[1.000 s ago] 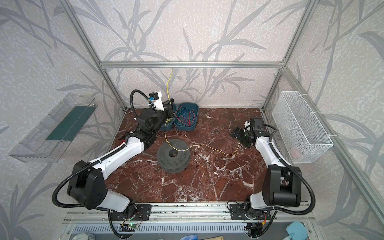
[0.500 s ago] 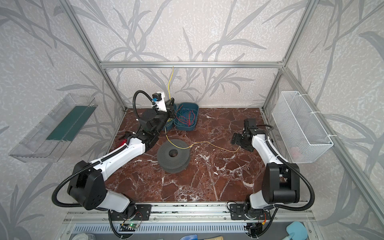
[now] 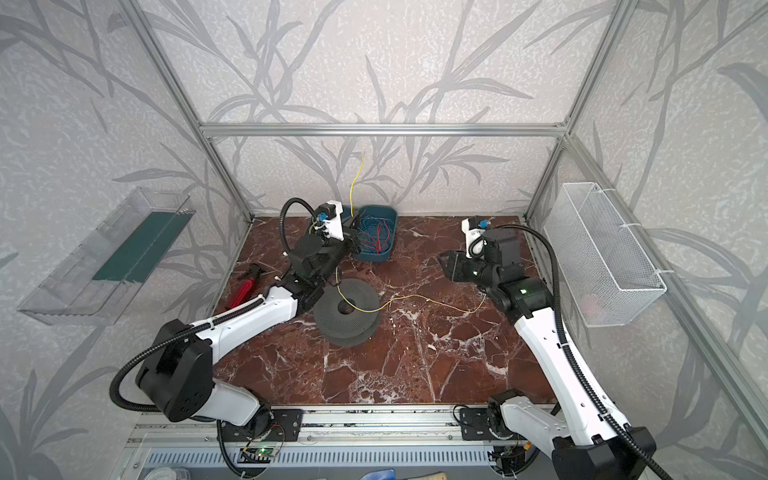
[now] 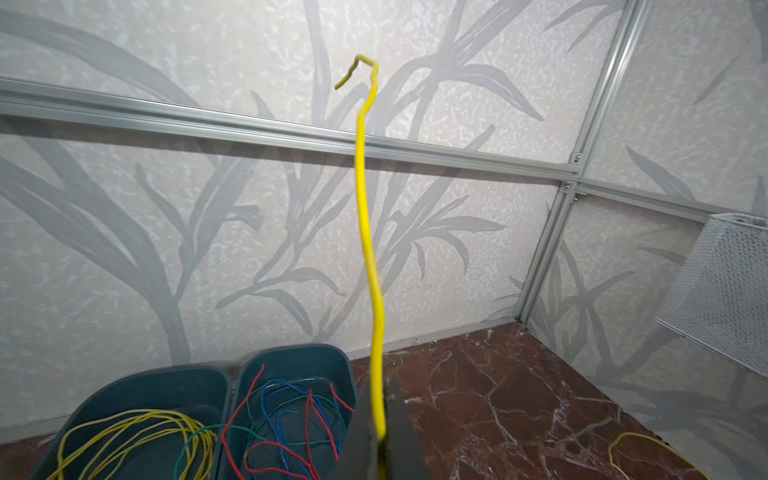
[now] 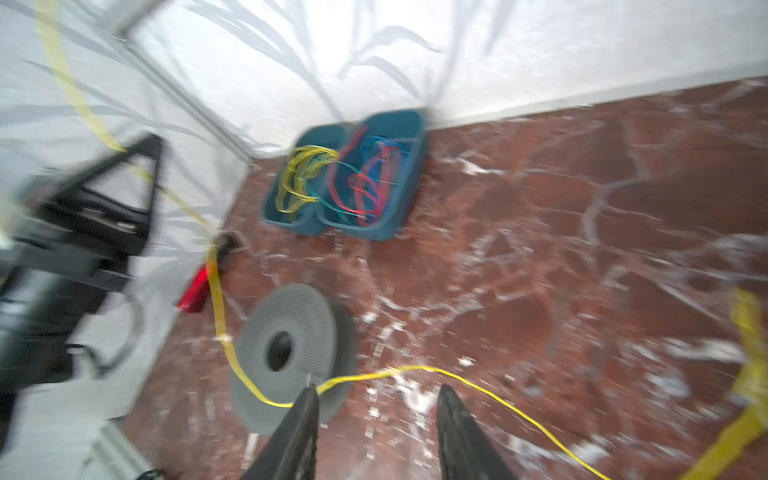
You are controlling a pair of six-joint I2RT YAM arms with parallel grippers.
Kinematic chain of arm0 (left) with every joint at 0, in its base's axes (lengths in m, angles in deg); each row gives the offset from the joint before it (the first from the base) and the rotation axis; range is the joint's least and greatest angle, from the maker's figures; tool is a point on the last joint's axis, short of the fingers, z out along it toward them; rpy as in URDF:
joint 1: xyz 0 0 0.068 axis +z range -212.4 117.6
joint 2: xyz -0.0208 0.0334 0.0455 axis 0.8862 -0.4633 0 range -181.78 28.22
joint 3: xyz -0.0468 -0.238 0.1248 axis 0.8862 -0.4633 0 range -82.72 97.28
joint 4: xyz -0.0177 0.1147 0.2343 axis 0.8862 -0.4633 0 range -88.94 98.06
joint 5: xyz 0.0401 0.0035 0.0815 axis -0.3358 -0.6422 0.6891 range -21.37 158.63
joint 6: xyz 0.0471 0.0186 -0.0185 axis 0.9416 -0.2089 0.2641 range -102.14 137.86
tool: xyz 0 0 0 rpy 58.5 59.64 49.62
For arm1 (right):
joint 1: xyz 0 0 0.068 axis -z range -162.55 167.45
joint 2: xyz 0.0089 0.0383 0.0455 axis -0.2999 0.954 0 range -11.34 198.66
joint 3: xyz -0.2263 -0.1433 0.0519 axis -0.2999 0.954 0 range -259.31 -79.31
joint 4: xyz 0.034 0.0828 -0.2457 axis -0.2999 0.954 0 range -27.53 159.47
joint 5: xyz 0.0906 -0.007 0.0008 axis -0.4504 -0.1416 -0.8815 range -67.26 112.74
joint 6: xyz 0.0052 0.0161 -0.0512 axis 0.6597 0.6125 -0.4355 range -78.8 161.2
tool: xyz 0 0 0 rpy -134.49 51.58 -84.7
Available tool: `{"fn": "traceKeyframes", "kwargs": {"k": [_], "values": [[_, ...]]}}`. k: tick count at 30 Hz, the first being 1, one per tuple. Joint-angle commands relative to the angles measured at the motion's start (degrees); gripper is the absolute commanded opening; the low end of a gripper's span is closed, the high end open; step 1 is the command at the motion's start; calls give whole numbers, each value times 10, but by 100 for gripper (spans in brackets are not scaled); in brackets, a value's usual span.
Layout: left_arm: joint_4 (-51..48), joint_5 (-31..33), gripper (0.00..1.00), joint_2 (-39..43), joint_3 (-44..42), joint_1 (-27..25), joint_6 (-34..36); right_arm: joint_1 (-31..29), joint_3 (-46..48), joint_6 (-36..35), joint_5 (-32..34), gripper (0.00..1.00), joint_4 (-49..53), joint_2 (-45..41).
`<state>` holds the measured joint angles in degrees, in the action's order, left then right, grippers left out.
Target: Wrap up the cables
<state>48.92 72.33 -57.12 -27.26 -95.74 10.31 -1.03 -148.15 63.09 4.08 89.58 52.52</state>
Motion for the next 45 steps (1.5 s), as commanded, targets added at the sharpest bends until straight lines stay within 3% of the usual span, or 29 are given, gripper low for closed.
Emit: {"fn": "traceKeyframes", "kwargs": {"k": [1,3,6,12,18,24,27,30,34,45], "values": [[48,-29,0,24,-18,-28,15,-31,-67,13,-87,39,-124,75],[50,-22,0,26,-26,-47,27,-42,-110,33,-124,42,-168,122],[64,-5,0,24,-39,-69,42,-60,-184,47,-141,59,-193,190],[78,19,0,23,-53,-91,61,-93,-271,71,-140,65,-194,269],[80,36,0,28,-60,-94,72,-100,-275,83,-127,31,-187,278],[74,51,0,27,-53,-93,80,-102,-259,86,-112,34,-179,257],[75,48,0,24,-51,-94,78,-102,-260,86,-115,31,-180,254],[79,43,0,21,-50,-93,75,-102,-274,80,-116,22,-169,262],[81,40,0,23,-54,-93,71,-103,-275,80,-116,0,-168,265],[90,25,0,27,-70,-93,69,-102,-246,77,-117,0,-192,252]]}}
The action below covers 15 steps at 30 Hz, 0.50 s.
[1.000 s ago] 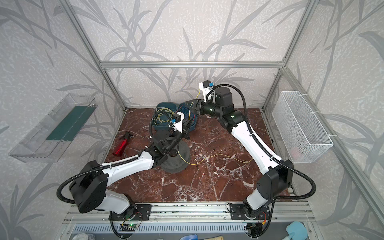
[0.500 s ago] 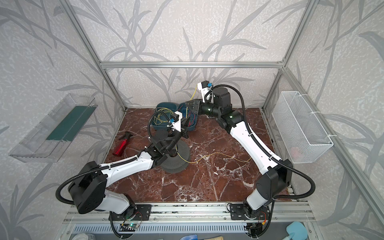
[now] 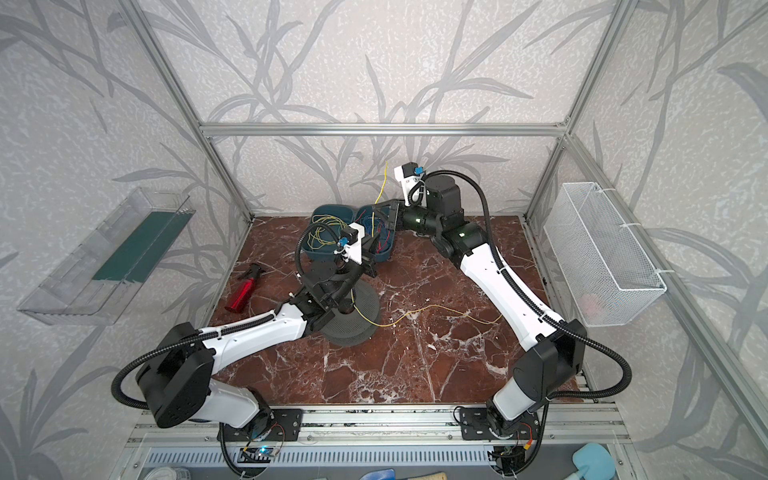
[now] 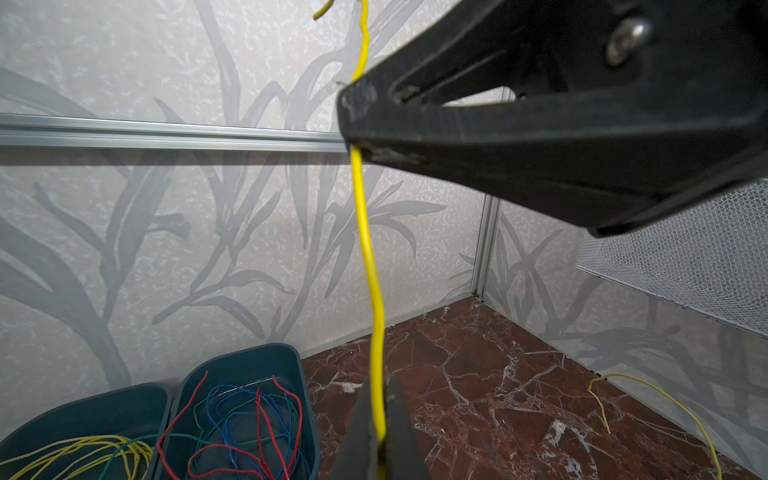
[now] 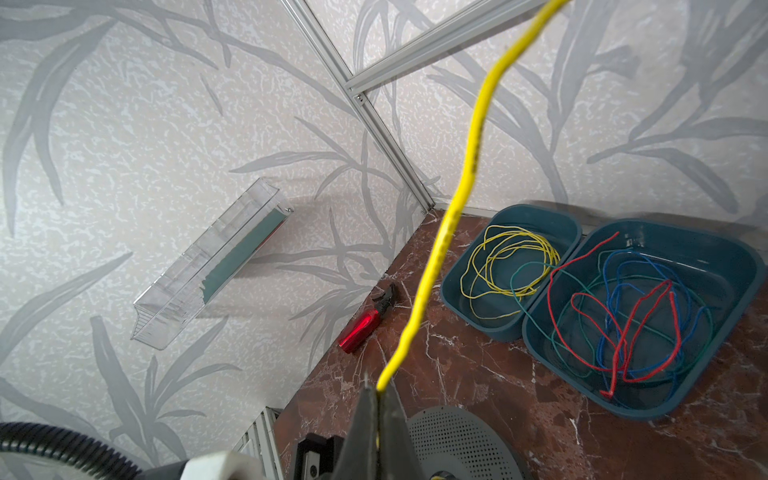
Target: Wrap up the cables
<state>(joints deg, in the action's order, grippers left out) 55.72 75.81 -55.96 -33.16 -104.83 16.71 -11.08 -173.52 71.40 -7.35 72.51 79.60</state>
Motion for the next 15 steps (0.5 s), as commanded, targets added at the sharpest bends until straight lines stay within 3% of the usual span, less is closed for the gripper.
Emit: {"fn": "traceKeyframes", "kwargs": {"k": [1,4,10,15], "values": [[19,-16,0,16,-11,-2,5,-2,12,-3,-3,0,-28,-18],[19,-15,21,20,-16,-2,3,-2,19,-2,-2,0,-36,-20],[14,-17,30,34,-27,-2,9,-1,37,-8,1,0,-53,-27],[-10,21,46,61,-37,-1,17,-1,43,-18,1,0,-52,-31]]}}
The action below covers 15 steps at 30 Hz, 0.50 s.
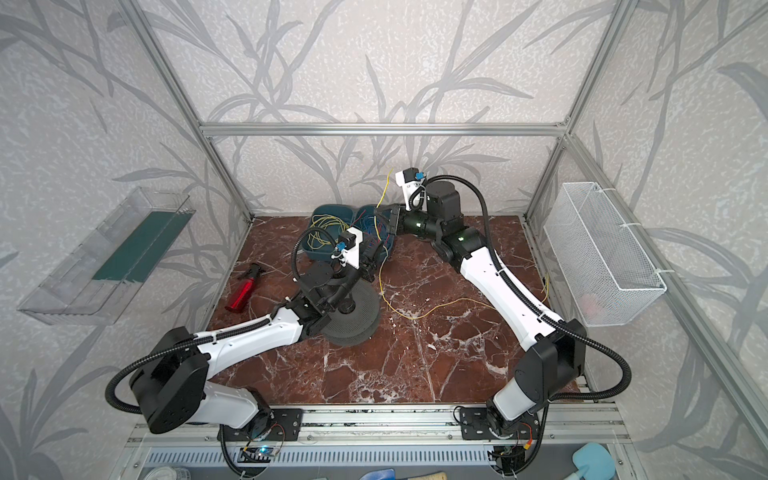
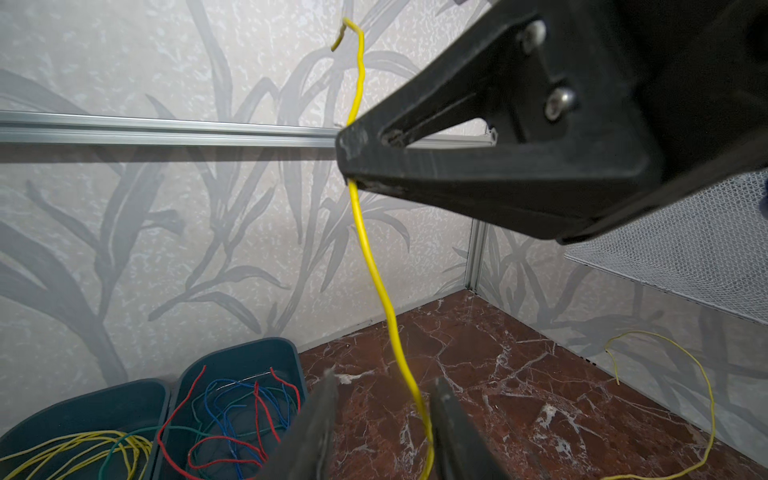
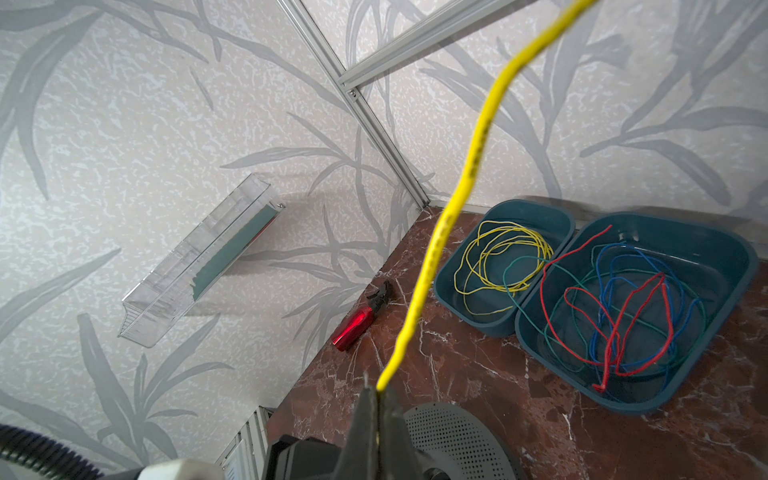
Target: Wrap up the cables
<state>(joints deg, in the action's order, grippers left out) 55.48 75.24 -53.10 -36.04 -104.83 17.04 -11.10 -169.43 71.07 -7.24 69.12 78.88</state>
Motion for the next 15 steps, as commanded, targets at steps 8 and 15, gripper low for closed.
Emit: {"fn": "traceKeyframes", "kwargs": {"k": [8,15], "values": [[-284,129,57,157,-49,77,-159,0,54,-26,-11,0,-27,-57],[-464,154,57,272,-133,141,-332,-2,125,-22,-27,0,-52,-92]]}}
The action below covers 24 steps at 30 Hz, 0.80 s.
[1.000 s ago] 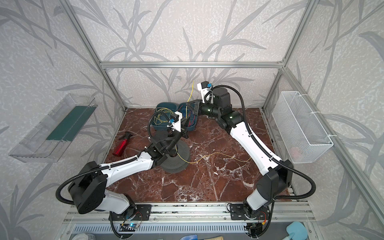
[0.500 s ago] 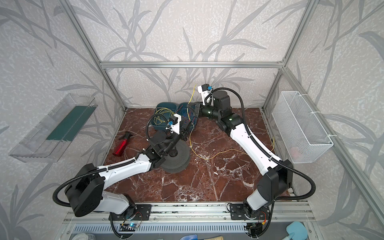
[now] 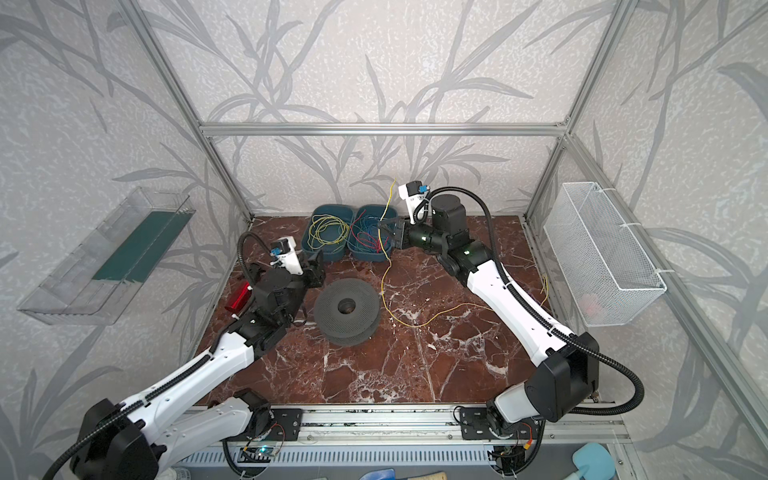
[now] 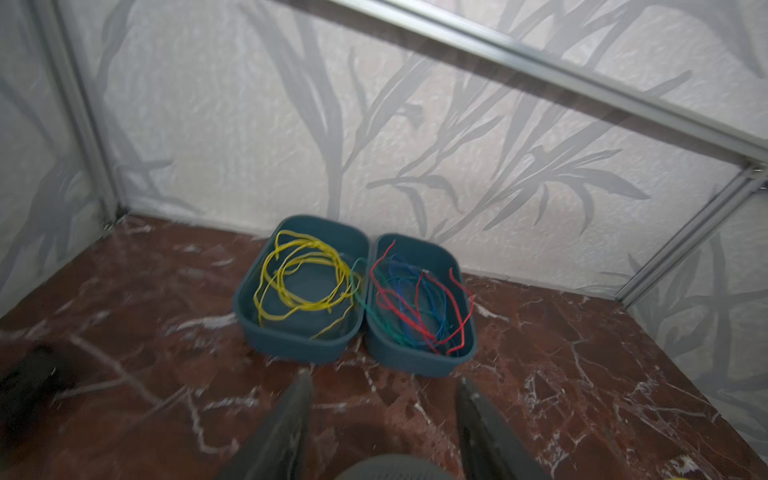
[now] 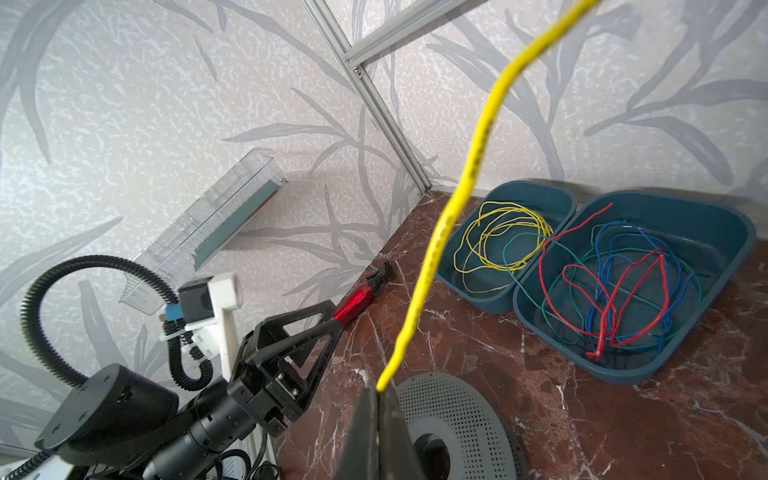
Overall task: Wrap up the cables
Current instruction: 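Lower the open left gripper toward the spool while the right gripper holds the wire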
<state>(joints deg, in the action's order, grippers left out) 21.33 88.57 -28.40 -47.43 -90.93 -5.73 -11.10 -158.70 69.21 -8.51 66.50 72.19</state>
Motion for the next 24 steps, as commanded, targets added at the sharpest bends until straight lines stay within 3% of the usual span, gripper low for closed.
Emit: {"fn": "traceKeyframes", "kwargs": {"k": [1,10,13,18,24], "values": [[-140,18,57,33,-27,3,-121,-3,27,-5,-15,0,-27,-30],[-130,-115,57,101,-133,15,-207,-15,101,-25,-7,0,-25,-73],[-169,-133,57,119,-138,24,-221,-17,112,-32,-6,0,-16,-87],[-197,-218,57,143,-157,65,-265,-19,130,-38,3,0,-9,-105],[-137,-348,59,129,-197,124,-320,-20,142,-34,1,0,-16,-106]]}}
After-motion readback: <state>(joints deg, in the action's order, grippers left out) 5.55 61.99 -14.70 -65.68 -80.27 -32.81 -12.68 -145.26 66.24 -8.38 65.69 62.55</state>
